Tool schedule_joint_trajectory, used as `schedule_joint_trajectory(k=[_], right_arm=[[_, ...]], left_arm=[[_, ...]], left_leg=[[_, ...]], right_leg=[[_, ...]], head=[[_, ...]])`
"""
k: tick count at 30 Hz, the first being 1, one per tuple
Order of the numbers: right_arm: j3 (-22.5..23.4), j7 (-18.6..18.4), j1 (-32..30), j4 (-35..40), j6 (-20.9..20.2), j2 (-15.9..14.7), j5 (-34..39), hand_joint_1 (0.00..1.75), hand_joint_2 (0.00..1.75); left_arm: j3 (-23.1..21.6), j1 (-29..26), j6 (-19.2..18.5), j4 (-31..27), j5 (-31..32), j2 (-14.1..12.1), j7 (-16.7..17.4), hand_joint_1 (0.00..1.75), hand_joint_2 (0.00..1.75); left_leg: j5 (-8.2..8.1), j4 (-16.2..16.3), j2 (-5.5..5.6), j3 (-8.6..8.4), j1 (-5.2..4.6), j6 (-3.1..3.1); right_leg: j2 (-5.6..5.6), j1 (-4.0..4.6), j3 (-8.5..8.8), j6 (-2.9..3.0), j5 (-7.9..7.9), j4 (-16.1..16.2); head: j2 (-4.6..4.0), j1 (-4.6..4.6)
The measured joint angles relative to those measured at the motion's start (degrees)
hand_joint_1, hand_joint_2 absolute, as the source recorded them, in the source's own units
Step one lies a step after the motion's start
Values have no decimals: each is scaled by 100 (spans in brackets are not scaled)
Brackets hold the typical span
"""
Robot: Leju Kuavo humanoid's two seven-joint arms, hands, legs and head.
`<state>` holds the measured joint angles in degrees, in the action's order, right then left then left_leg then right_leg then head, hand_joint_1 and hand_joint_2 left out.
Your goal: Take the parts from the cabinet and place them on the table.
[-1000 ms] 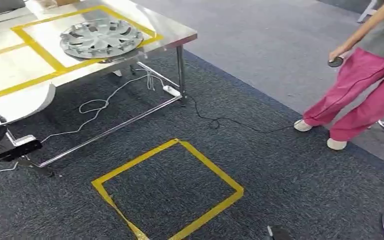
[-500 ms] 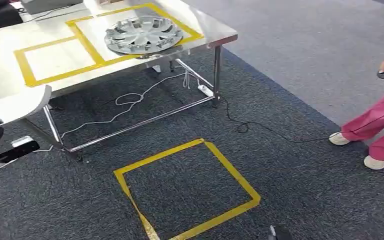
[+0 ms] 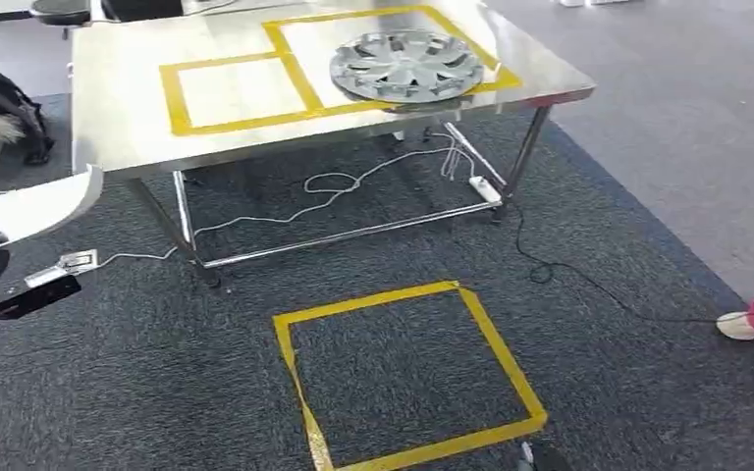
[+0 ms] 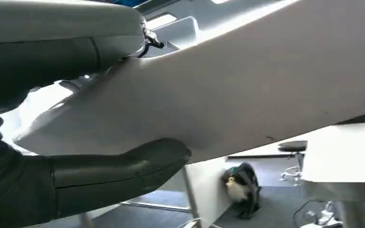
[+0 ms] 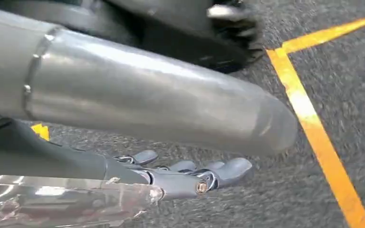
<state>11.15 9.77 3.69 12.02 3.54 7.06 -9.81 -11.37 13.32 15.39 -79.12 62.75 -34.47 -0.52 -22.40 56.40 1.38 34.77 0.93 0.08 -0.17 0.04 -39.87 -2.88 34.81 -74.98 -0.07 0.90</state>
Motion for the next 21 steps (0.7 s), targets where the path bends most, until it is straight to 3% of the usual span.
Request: schedule_joint_trajectory(k=[1, 2, 3, 5, 6, 7, 10, 11, 12, 13, 15, 16, 17, 18, 20, 21], right_arm=[[2, 0, -14, 0, 0, 0, 0, 0, 0], [4, 0, -15, -2, 2, 0, 0, 0, 0], [9, 0, -9, 0, 4, 0, 0, 0, 0], [35, 11, 13, 0, 7, -2, 4, 0, 0], [55, 11, 21, -2, 9, 0, 24, 0, 0], [68, 11, 32, 0, 11, 0, 61, 0, 0], [103, 9, 48, 0, 13, 0, 109, 0, 0], [105, 9, 47, 0, 15, -2, 114, 0, 0], [118, 11, 46, 0, 31, -2, 125, 0, 0], [133, 11, 42, 0, 24, -2, 120, 0, 0], [140, 11, 11, 0, 20, -2, 120, 0, 0], [142, 11, -3, 0, 15, -2, 120, 0, 0], [144, 11, -9, -2, 15, 0, 120, 0, 0], [146, 11, -5, -2, 13, 0, 120, 0, 0], [153, 11, 11, 0, 11, 0, 120, 0, 0], [159, 11, 16, 0, 11, 0, 120, 0, 0]], left_arm=[[-7, -12, -2, 0, 0, 7, 0, 175, 175], [-9, -16, -4, 0, 0, 13, 0, 175, 175], [-9, -15, -11, 0, -2, 15, 0, 175, 175], [-7, -13, -22, 0, 0, 26, 0, 175, 175], [-2, -13, -28, 0, -2, 18, 0, 175, 175], [4, -15, -31, 0, -2, 15, 2, 175, 175], [11, -46, -33, 0, -2, -17, 2, 175, 175], [15, -57, -33, 0, -2, -33, 2, 175, 175], [24, -40, -33, 0, -2, -44, 2, 175, 175], [24, -18, -33, 0, -4, -46, 9, 175, 175], [11, -31, -37, 0, -4, -41, 13, 175, 175], [7, -43, -39, 0, -4, -41, 13, 175, 175], [7, -45, -42, 0, -7, -41, 13, 175, 175], [9, -41, -42, 0, -4, -41, 13, 175, 175], [18, -36, -42, 0, -4, -50, 15, 175, 175], [20, -26, -42, 0, -4, -52, 15, 175, 175]], left_leg=[[0, 2, 87, -1, 0, 0], [0, 5, 166, -1, 5, -1], [2, 7, 245, -3, 14, -4], [-7, 25, 333, -12, 36, -30], [-16, 61, 386, 3, 9, -84], [-20, 93, 428, 41, 8, -114], [32, 27, 478, 54, 26, -211], [-5, 52, 366, 67, 31, -226], [-140, 228, 98, 141, 3, -249], [-354, 584, -21, 306, 4, -266], [-808, 1623, -73, 782, 5, -285], [-861, 1886, -73, 911, 5, -285], [-773, 1864, -73, 898, 5, -280], [-582, 1600, -74, 775, 4, -267], [-107, 579, -98, 223, 2, -230], [-52, 189, -174, 1, -2, -215]], right_leg=[[1, 0, -129, 3, 3, -201], [4, 0, -121, 7, -122, -116], [13, -6, -1, 15, -350, 192], [108, -34, 468, 17, -900, 1253], [207, -54, 574, 7, -879, 1529], [227, -60, 620, 50, -867, 1582], [187, -43, 609, 160, -898, 1562], [165, -70, 614, 210, -929, 1590], [161, -64, 614, 244, -940, 1602], [146, -54, 610, 269, -943, 1603], [99, -45, 602, 282, -938, 1603], [78, -41, 602, 284, -936, 1603], [59, -39, 603, 284, -936, 1603], [43, -38, 605, 283, -935, 1602], [14, -39, 624, 264, -923, 1602], [6, -17, 624, 241, -917, 1601]], head=[[0, 7], [0, 2], [0, 2], [0, -2], [0, -11], [0, 0], [0, 0], [0, -4], [0, 28], [0, 44], [0, 42], [0, 39], [0, 42], [0, 39], [0, 42], [0, 44]])
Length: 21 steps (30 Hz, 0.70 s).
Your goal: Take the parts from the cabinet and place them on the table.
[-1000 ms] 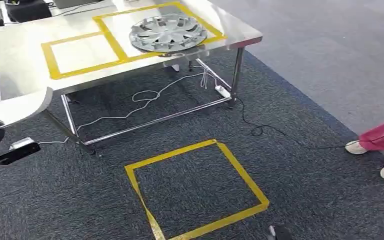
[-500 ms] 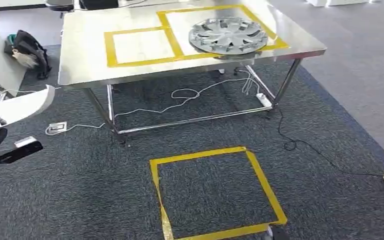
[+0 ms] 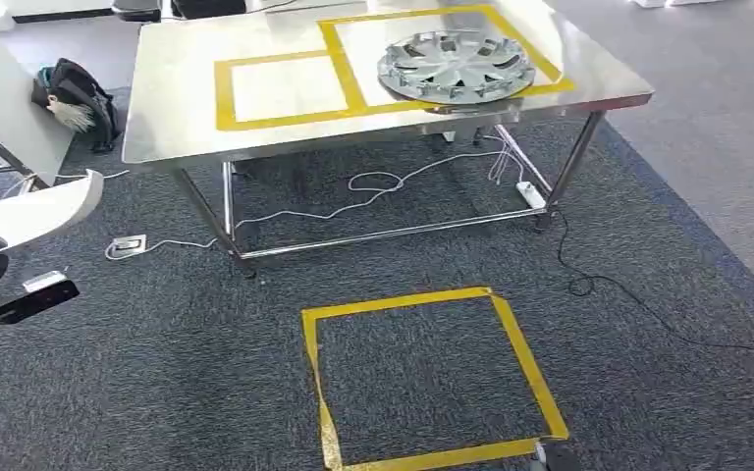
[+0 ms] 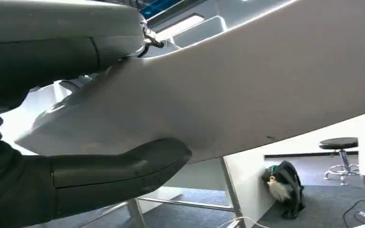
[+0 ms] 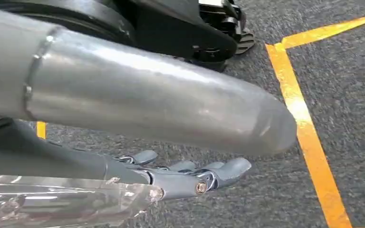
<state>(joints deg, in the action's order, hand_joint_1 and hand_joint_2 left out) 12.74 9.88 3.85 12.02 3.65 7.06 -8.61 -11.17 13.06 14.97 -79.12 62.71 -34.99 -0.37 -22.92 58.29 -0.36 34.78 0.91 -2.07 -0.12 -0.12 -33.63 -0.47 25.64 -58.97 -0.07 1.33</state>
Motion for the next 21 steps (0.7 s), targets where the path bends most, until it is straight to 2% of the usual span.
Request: schedule_joint_trajectory(k=[1, 2, 3, 4, 7, 11, 21], right_arm=[[7, 0, 1, 0, 0, 0, 0, 0, 0], [15, 0, -1, -2, 0, -2, 0, 0, 0], [26, 0, -10, 0, 0, -2, 2, 0, 0], [29, 0, -16, 0, 0, -2, 0, 0, 0], [31, 0, 1, -2, -2, 0, 0, 0, 0], [33, 0, -5, 0, -39, 0, 2, 0, 0], [68, -37, -3, -2, -107, 0, -2, 0, 0]], left_arm=[[0, 28, 0, -2, 0, -2, 0, 175, 175], [-2, 14, 0, 0, 0, 4, 0, 175, 175], [-2, 4, -2, 0, 0, 6, 0, 175, 175], [-4, 0, -2, 0, 0, 9, 0, 175, 175], [-2, -2, -2, 0, 0, 7, 0, 175, 175], [-4, -1, -2, 0, 0, 7, 0, 175, 175], [-7, 0, 28, 0, -151, -61, -223, 175, 175]], left_leg=[[-53, -135, 35, -42, -20, 20], [-7, -149, 41, -28, 0, 17], [-14, -146, 45, -25, -5, 0], [-12, -146, 50, -25, -12, 11], [-15, -146, 56, -24, -20, 58], [-4, -142, 56, -7, -27, 91], [13, -143, 56, -3, -28, 114]], right_leg=[[0, 40, -33, -39, 22, -36], [-11, 59, -42, -27, 23, -38], [-14, 60, -44, 69, 9, -19], [-18, 60, -40, 73, 2, 6], [-28, 54, 12, 14, -33, 73], [-25, 44, 23, -79, -74, 121], [-22, 44, 10, -111, -88, 118]], head=[[0, 0], [0, -24], [0, -8], [0, -22], [0, -11], [0, -13], [0, -11]])
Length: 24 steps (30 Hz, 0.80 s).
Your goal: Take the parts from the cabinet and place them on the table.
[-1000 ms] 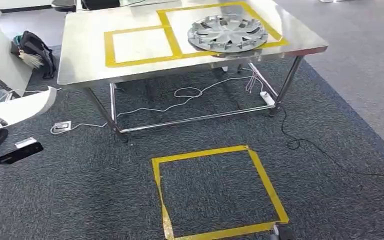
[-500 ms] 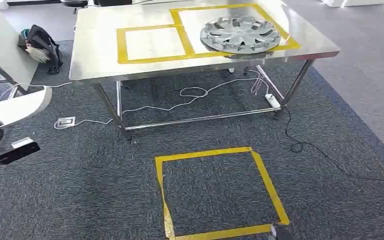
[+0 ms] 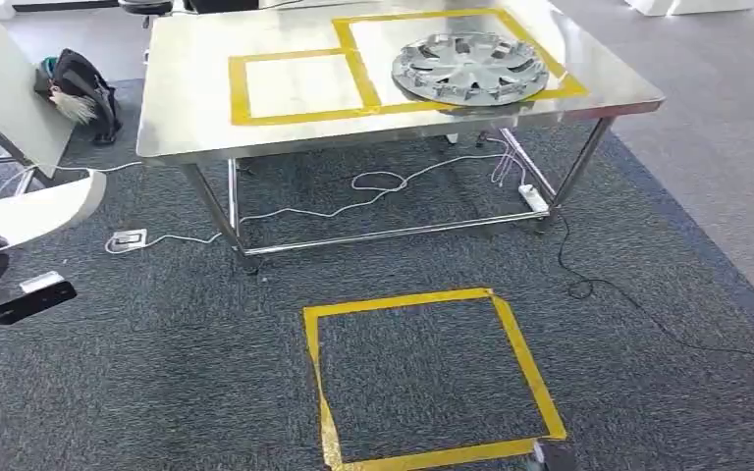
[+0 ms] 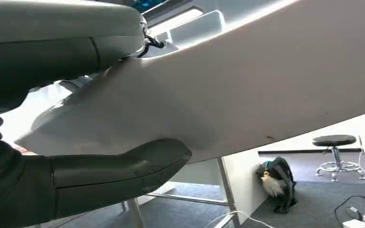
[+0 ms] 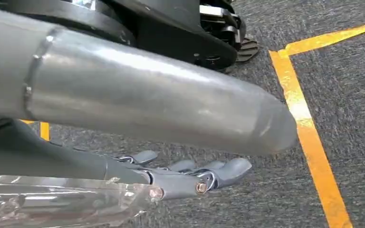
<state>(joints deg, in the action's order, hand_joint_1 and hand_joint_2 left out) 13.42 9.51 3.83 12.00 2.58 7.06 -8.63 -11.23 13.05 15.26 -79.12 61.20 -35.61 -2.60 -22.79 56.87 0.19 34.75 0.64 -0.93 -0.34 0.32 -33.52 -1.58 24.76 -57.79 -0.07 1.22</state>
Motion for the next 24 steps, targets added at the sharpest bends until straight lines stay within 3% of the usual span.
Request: schedule_joint_trajectory(k=[5, 10, 12, 13, 15, 16, 17, 18, 19, 20, 21, 23, 24], right_arm=[[11, -4, 2, 0, -4, 0, -11, 0, 0], [13, -7, 8, 0, -4, 0, -35, 0, 0], [13, -7, 13, 0, -4, 4, -42, 0, 0], [13, -11, 13, 2, -2, 4, -44, 0, 0], [13, -7, 21, 2, 2, 4, -48, 0, 0], [13, -7, 25, 2, 7, 4, -48, 0, 0], [13, -7, 19, 2, 7, 4, -48, 0, 0], [13, -9, 4, 2, 7, 4, -50, 0, 0], [13, -11, -15, 2, 7, 4, -52, 0, 0], [13, -11, -25, 0, 11, 4, -55, 0, 0], [15, -11, -26, 2, 15, 4, -57, 0, 0], [15, -9, -33, 0, 26, 4, -61, 0, 0], [15, -13, -43, -18, 24, 17, -63, 0, 0]], left_arm=[[-4, 0, 33, 0, -7, -39, -74, 175, 175], [-5, 0, 188, -2, 0, -122, -133, 175, 175], [-4, 3, 205, -4, 15, -153, -138, 175, 175], [-2, 5, 219, -7, 28, -160, -140, 175, 175], [0, 1, 240, -17, 39, -168, -140, 175, 175], [-2, 1, 240, -17, 44, -164, -138, 175, 175], [-7, -6, 240, -17, 44, -160, -138, 175, 175], [-13, -20, 240, -17, 44, -149, -135, 175, 175], [-22, -38, 240, -17, 46, -140, -136, 175, 175], [-26, -53, 240, -17, 46, -138, -133, 175, 175], [-26, -60, 240, -17, 46, -138, -127, 175, 175], [-28, -62, 243, -17, 46, -136, -118, 175, 175], [-26, -62, 245, -17, 46, -140, -118, 175, 175]], left_leg=[[4, 1, 0, 2, 9, -7], [-32, 11, 0, 14, -44, 88], [-141, -88, 11, 8, -38, 179], [-144, -94, 33, -73, -19, 207], [-169, -101, 39, -183, -4, 270], [-181, -100, 41, -201, -6, 279], [-201, -97, 53, -216, -6, 273], [-229, -95, 65, -239, -5, 263], [-256, -93, 82, -279, 2, 241], [-294, -89, 96, -341, 18, 207], [-334, -85, 104, -414, 42, 157], [-469, -82, 108, -565, 79, 53], [-540, -26, 117, -623, 66, 7]], right_leg=[[1, 8, -1, 0, 0, -4], [-4, -49, 5, -80, -5, 26], [-13, -63, 13, -161, -109, -103], [-16, -60, 15, -194, -78, -120], [21, -62, -178, -168, 202, -500], [26, -64, -462, -195, 421, -1000], [27, -64, -732, -185, 603, -1459], [28, -67, -962, -183, 701, -1800], [28, -79, -1084, -206, 661, -1879], [26, -92, -1032, -225, 511, -1673], [27, -105, -879, -229, 323, -1266], [39, -166, -464, -301, -234, -270], [49, -182, -450, -317, -314, -78]], head=[[0, -2], [0, 4], [0, 4], [0, 0], [0, -50], [0, -59], [0, -61], [0, -68], [0, -68], [0, -66], [0, -70], [0, -83], [0, -129]])
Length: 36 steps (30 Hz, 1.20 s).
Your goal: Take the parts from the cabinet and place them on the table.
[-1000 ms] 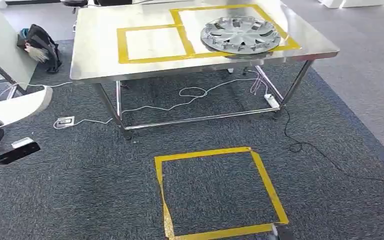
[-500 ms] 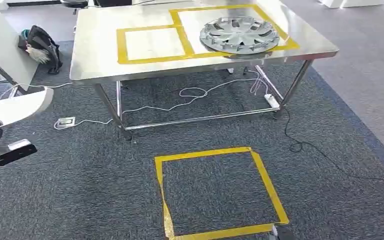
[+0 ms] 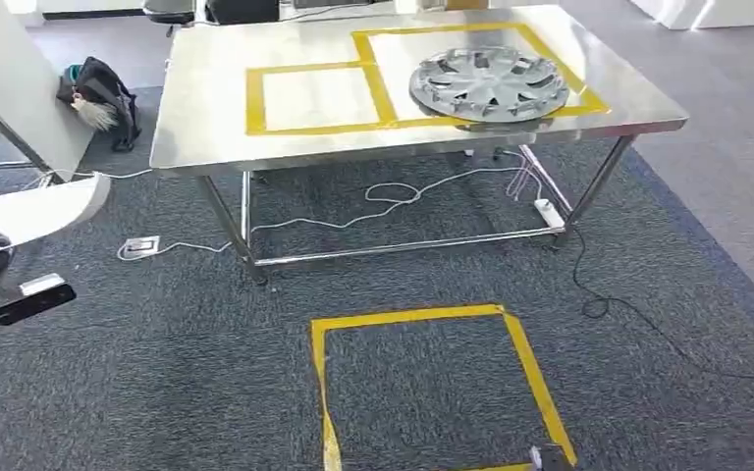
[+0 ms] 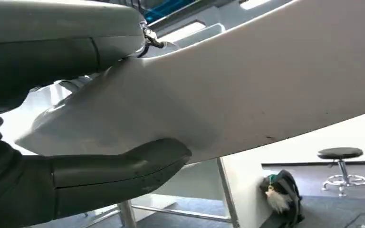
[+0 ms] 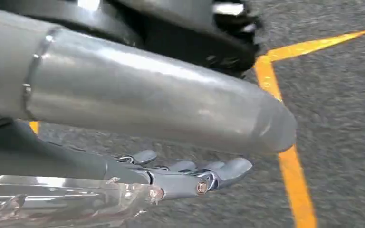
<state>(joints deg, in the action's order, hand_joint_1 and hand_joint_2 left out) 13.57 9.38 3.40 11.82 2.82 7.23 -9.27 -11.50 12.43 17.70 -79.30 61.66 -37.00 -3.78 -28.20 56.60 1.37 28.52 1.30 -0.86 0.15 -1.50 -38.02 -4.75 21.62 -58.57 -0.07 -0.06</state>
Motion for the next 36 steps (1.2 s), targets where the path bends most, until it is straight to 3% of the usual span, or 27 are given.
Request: schedule_joint_trajectory(k=[1, 4, 6, 7, 9, 11, 12, 13, 14, 15, 16, 17, 18, 20, 21, 22, 24, 25, 26, 27, 28, 29, 30, 31, 33, 35, 36], right_arm=[[-2, -2, 30, 2, -2, 0, -2, 0, 0], [0, -11, 31, 4, 7, -4, -15, 0, 0], [2, -9, 31, 7, 11, -4, -22, 0, 0], [2, -9, 29, 7, 11, -4, -22, 0, 0], [2, -9, -2, 4, 15, -4, -24, 0, 0], [2, -11, -37, 4, 15, -4, -31, 0, 0], [2, -11, -46, 4, 15, -4, -31, 0, 0], [2, -11, -48, 4, 15, -4, -31, 0, 0], [2, -11, -51, 4, 15, -4, -33, 0, 0], [2, -11, -77, -20, 18, -4, -33, 0, 0], [2, -11, -64, -24, 17, -4, -33, 0, 0], [4, -22, -53, -24, 17, -4, -33, 0, 0], [4, -6, -57, -20, 22, -4, -39, 0, 0], [4, -11, -8, -17, 26, -7, -40, 0, 0], [2, -7, 21, -17, 24, -7, -44, 0, 0], [2, -7, 46, -17, 26, -7, -44, 0, 0], [2, -11, 43, -17, 24, -7, -44, 0, 0], [2, -15, 21, -22, 24, -7, -44, 0, 0], [2, -15, 7, -22, 24, -7, -46, 0, 0], [2, -13, -6, -24, 26, -7, -50, 0, 0], [2, -13, -10, -24, 24, -7, -50, 0, 0], [2, -15, -17, -26, 24, -7, -50, 0, 0], [2, -17, -48, -37, 24, -15, -50, 0, 0], [2, -15, -60, -41, 28, -17, -50, 0, 0], [2, -22, -49, -41, 26, -15, -50, 0, 0], [2, -15, 4, -41, 24, -13, -53, 0, 0], [2, -20, 24, -41, 24, -13, -55, 0, 0]], left_arm=[[4, 2, 6, -2, 2, -6, 7, 175, 175], [13, -10, 13, -7, 4, -28, 7, 175, 175], [15, -11, 24, -13, 0, -26, 9, 175, 175], [15, -22, 24, -13, 0, -26, 9, 175, 175], [11, -84, 24, -13, 0, -22, 11, 175, 175], [7, -132, 24, -13, 0, -15, 11, 175, 175], [7, -143, 24, -13, 0, -15, 11, 175, 175], [9, -146, 24, -13, 0, -15, 11, 175, 175], [9, -156, 26, -13, -2, -15, 13, 175, 175], [0, -190, 26, -13, 0, -4, 13, 175, 175], [0, -178, 33, -13, -2, -13, 15, 175, 175], [9, -235, 33, -28, -2, -26, 17, 175, 175], [28, -265, 44, -53, -2, -28, 17, 175, 175], [63, -235, 48, -83, -4, -31, 35, 175, 175], [85, -232, 48, -83, -2, -31, 37, 175, 175], [87, -231, 48, -98, -2, -31, 35, 175, 175], [87, -260, 48, -111, -2, -9, 26, 175, 175], [87, -273, 50, -111, -2, 2, 24, 175, 175], [90, -282, 55, -111, -2, 2, 24, 175, 175], [90, -291, 59, -111, -4, 2, 24, 175, 175], [92, -292, 63, -111, -4, 9, 24, 175, 175], [92, -297, 66, -111, -4, 15, 24, 175, 175], [90, -318, 66, -111, -7, 37, 24, 175, 175], [90, -324, 70, -111, -7, 50, 24, 175, 175], [96, -341, 77, -127, -7, 46, 20, 175, 175], [129, -321, 87, -151, -9, 24, 20, 175, 175], [133, -308, 90, -151, -9, 20, 20, 175, 175]], left_leg=[[-28, -72, 1, 20, -14, -39], [43, 23, 6, -20, 19, -153], [327, 794, -83, 446, 22, -206], [230, 1255, -83, 782, 16, -226], [-343, 1711, -84, 1257, 16, -225], [-761, 1586, -85, 1448, 16, -196], [-728, 1308, -86, 1446, 15, -181], [-474, 963, -93, 1417, 14, -157], [174, 545, -145, 1397, -1, -116], [1099, 119, -235, 1421, -28, -69], [1201, -151, -262, 1395, -67, -71], [1112, -60, -242, 1358, -69, -74], [1043, -98, -210, 1274, -53, -38], [1019, -92, -168, 1066, -21, 27], [951, -93, -161, 991, -23, 46], [867, -94, -156, 926, -25, 77], [681, -95, -131, 743, -37, 122], [587, -95, -116, 639, -46, 132], [500, -95, -89, 534, -56, 136], [412, -99, -73, 415, -74, 138], [323, -99, -67, 305, -93, 138], [225, -99, -61, 190, -109, 138], [154, -107, -56, 146, -116, 129], [86, -42, -14, 86, -152, 102], [-2, -48, -4, 32, -159, 64], [8, -107, -10, 25, -163, 160], [13, -111, -11, 26, -166, 164]], right_leg=[[6, 27, 91, 145, 182, -26], [19, 19, 180, 297, 193, -24], [22, 20, 300, 376, 289, 25], [22, 24, 378, 403, 359, 41], [26, 29, 574, 425, 512, 73], [40, 30, 837, 421, 685, 112], [45, 29, 1004, 412, 794, 135], [45, 29, 1154, 392, 902, 149], [37, 30, 1288, 357, 1014, 166], [35, 41, 1337, 342, 1112, 168], [57, 72, 1380, 299, 1227, 193], [31, 65, 1539, 280, 1355, 360], [22, 85, 1736, 202, 1200, 268], [17, 85, 1525, 147, 959, -169], [14, 84, 1249, 135, 808, -680], [15, 87, 907, 139, 874, -1150], [15, 115, 392, 136, 1577, -1573], [16, 130, 230, 137, 1947, -1561], [17, 146, 109, 167, 2164, -1474], [18, 164, 33, 210, 2155, -1265], [20, 189, -4, 253, 1854, -942], [28, 217, -23, 328, 1185, -510], [34, 257, -67, 390, 364, -142], [64, 271, -97, 417, 57, 58], [50, 268, 12, 452, 33, 24], [77, 250, 17, 377, -46, 27], [91, 246, 11, 372, -33, 40]], head=[[0, 15], [0, 35], [0, 32], [0, 30], [0, 32], [0, 32], [0, 30], [0, 32], [0, 30], [-2, 39], [0, 90], [-2, 10], [2, 39], [4, -25], [-4, -31], [0, -35], [0, -60], [0, -64], [0, -77], [0, -79], [0, -83], [0, -90], [0, -88], [2, -82], [0, -49], [0, -42], [0, -44]])
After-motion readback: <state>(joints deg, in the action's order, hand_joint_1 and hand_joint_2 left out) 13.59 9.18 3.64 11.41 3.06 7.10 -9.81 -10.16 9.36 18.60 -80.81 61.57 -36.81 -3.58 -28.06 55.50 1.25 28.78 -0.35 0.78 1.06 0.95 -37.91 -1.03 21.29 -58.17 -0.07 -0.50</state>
